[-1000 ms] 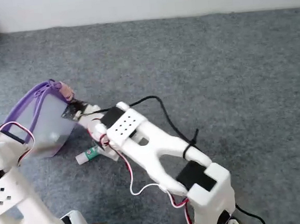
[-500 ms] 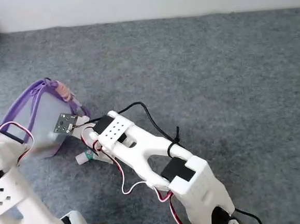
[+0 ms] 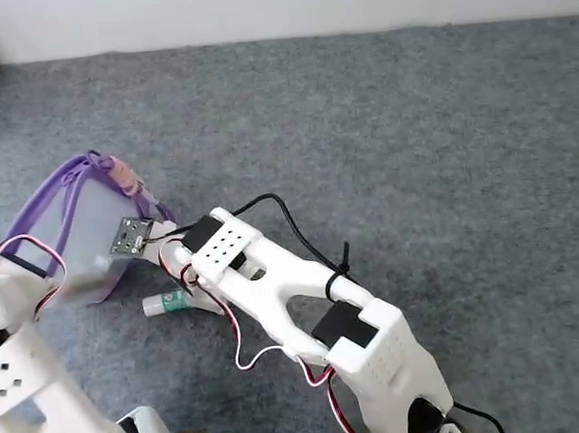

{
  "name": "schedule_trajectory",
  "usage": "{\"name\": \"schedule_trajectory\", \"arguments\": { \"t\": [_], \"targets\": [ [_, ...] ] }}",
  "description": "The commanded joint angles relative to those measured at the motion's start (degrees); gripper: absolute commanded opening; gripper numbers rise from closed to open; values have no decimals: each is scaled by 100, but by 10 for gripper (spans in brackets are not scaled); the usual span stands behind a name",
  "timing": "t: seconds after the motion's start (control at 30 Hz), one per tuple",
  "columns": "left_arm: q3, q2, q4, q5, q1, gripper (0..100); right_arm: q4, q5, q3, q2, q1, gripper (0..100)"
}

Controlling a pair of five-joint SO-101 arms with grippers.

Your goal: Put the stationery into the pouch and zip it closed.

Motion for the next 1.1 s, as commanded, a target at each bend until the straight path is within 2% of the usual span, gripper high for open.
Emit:
{"name": "schedule_trajectory", "arguments": {
  "t": [0.0, 0.23, 0.53, 0.63, 0.73, 0.87, 0.93, 1.07],
  "targets": [
    [-365, 0, 88, 53, -44, 14, 532, 44, -149, -462, 268, 9],
    [-365, 0, 79, 53, -44, 14, 1613, 44, -123, -760, 1086, 9],
    [-365, 0, 79, 35, -26, 14, 2431, 316, -123, -822, 2897, 10],
    [-365, 0, 79, 26, -18, 14, 2484, 167, -158, -875, 3371, 72],
    [-365, 0, 79, 26, -9, 14, 2554, 114, -149, -1191, 3512, 208],
    [-365, 0, 88, 26, -9, 14, 2492, 114, -149, -1666, 3345, 365],
    [-365, 0, 88, 26, -9, 14, 2360, 105, -141, -1745, 3160, 381],
    [-356, 0, 88, 26, -9, 14, 1807, 88, -114, -1710, 2844, 350]
  ]
}}
